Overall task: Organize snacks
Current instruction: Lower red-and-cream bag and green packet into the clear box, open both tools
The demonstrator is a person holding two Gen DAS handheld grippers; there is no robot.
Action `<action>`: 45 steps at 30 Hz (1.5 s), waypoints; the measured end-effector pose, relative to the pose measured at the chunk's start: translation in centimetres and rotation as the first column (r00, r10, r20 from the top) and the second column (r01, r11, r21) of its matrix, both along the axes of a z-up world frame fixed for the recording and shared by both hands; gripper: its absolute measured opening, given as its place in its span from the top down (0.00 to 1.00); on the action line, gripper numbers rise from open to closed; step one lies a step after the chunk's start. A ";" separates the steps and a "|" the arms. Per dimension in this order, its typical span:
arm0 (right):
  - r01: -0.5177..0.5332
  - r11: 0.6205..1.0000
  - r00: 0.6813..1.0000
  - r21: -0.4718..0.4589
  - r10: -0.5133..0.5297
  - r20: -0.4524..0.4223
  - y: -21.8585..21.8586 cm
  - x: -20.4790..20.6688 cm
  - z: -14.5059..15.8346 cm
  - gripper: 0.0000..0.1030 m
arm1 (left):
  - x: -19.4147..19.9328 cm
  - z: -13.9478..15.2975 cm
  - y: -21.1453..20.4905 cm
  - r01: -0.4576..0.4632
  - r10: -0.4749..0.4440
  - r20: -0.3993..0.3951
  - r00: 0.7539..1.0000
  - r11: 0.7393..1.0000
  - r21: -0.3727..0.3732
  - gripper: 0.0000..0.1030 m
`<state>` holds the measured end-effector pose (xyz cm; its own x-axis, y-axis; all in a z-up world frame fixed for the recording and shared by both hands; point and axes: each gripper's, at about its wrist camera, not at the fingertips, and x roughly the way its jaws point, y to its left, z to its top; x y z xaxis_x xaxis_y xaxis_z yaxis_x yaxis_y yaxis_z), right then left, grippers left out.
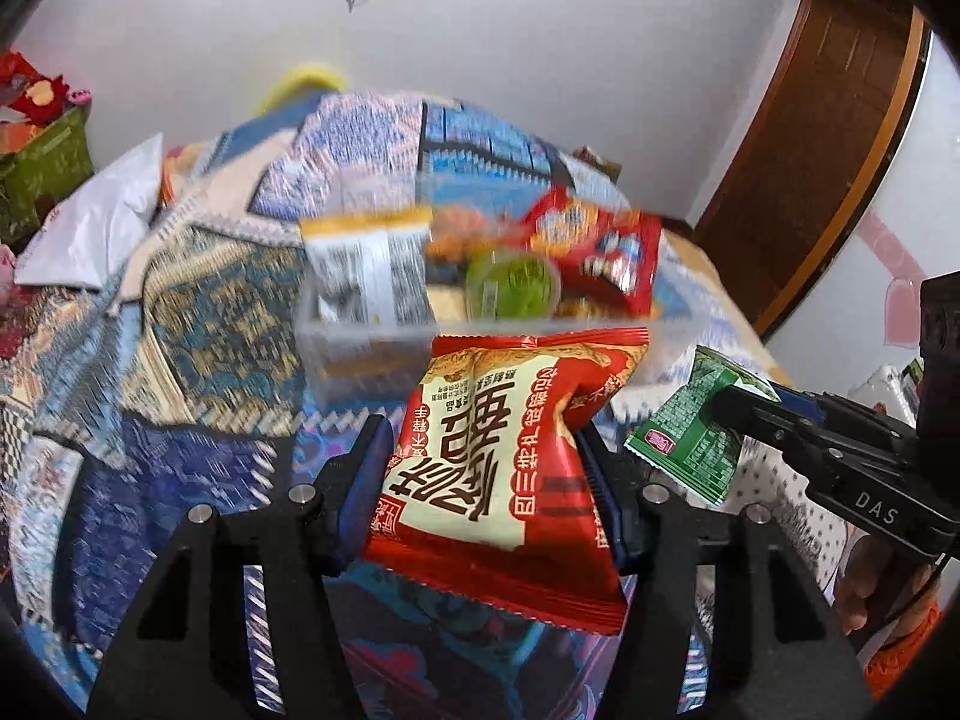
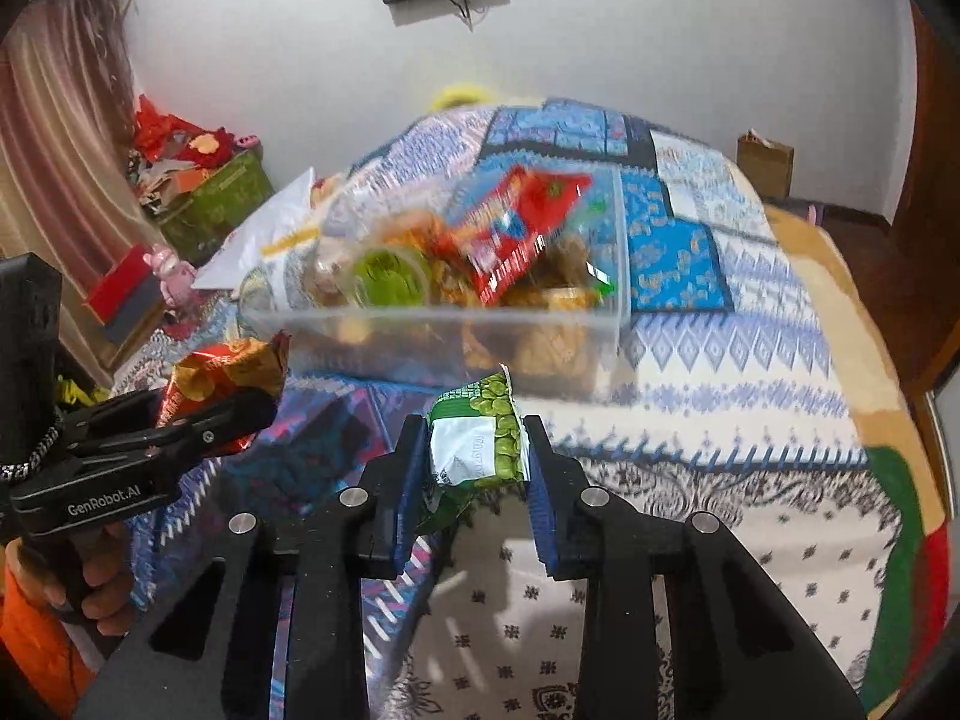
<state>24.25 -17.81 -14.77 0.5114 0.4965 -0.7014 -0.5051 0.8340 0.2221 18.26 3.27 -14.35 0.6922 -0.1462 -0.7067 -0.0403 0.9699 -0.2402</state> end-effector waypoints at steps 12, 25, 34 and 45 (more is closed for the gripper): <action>-0.007 0.997 0.992 0.079 -0.003 0.126 2.2 2.9 4.5 0.72 | 4.0 4.5 3.2 -0.082 0.078 0.119 0.990 0.996 0.024 0.43; -0.009 0.999 0.990 0.046 0.003 0.139 6.4 8.8 4.1 0.72 | 11.8 2.9 5.4 -0.125 0.120 0.089 0.989 0.991 0.051 0.43; 0.016 1.000 0.997 0.015 -0.017 0.071 7.0 11.1 1.2 0.68 | 14.8 -1.0 5.8 -0.120 0.121 -0.015 0.993 0.991 0.060 0.35; 0.002 1.000 0.999 0.006 -0.003 0.048 6.1 9.8 1.9 0.55 | 12.1 1.3 5.0 -0.083 0.083 0.016 0.996 0.995 0.060 0.29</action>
